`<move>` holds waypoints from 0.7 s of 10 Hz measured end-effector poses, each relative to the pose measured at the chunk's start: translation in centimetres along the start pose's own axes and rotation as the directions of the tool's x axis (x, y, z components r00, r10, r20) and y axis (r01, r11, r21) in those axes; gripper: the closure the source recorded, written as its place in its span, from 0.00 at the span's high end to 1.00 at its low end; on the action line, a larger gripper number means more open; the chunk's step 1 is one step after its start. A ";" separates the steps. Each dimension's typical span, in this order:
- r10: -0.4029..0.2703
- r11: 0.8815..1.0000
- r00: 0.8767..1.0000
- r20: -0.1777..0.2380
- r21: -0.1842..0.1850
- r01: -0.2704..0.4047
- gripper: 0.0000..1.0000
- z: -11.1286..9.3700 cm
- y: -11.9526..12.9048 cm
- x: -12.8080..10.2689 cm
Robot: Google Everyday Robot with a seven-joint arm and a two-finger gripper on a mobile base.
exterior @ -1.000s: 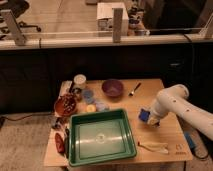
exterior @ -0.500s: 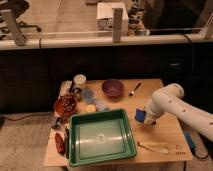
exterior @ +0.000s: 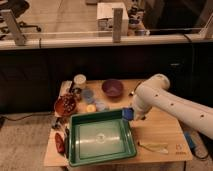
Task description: Wipe tray with sponge
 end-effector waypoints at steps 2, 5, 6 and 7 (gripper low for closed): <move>-0.127 0.991 0.992 0.012 -0.037 0.127 0.00 0.5 0.5 -3.9; -0.295 0.950 0.955 0.036 -0.096 0.297 0.00 2.6 1.7 -9.4; -0.323 0.940 0.945 0.041 -0.105 0.326 0.00 3.3 2.0 -10.3; -0.356 0.926 0.933 0.046 -0.114 0.359 0.00 4.3 2.4 -11.1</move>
